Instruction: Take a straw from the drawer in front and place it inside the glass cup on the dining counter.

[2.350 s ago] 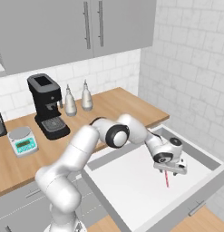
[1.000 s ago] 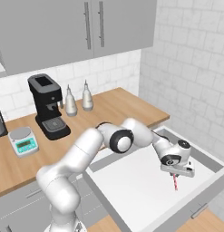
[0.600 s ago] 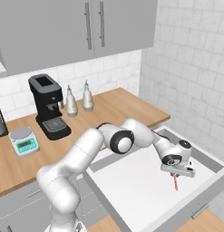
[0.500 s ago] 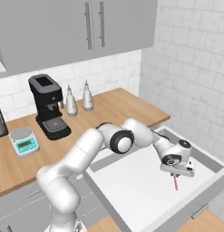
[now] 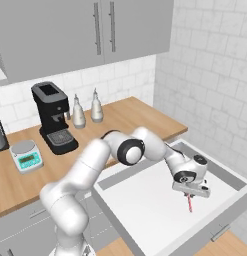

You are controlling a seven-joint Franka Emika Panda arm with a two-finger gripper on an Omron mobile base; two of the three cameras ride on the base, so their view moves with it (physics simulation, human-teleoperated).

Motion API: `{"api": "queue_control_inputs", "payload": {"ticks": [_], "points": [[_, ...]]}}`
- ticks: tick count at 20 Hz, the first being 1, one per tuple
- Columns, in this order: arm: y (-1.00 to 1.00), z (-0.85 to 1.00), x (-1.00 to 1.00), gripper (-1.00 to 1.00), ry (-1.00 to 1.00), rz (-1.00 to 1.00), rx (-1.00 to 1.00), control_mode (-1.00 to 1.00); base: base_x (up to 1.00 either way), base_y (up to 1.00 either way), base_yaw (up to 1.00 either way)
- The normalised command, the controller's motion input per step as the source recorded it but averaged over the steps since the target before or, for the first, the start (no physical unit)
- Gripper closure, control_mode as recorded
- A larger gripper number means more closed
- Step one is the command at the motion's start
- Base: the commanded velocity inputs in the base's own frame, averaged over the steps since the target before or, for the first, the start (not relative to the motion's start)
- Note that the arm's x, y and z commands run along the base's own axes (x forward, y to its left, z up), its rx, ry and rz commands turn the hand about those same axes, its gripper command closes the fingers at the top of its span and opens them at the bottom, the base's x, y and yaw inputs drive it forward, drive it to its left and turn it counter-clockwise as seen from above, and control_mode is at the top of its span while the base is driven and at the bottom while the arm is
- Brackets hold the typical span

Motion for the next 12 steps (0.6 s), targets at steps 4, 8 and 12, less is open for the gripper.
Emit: {"api": "queue_control_inputs", "payload": {"ticks": [4,8,12], "points": [[0.24,0.08,-0.13,1.00,0.00,0.00,0.00,-1.00,0.00,0.00,0.00],[0.14,0.50,0.00,1.00,0.00,0.00,0.00,-1.00,0.00,0.00,0.00],[0.18,0.67,-0.04,1.00,-0.01,0.00,0.00,-1.00,0.00,0.00,0.00]]}}
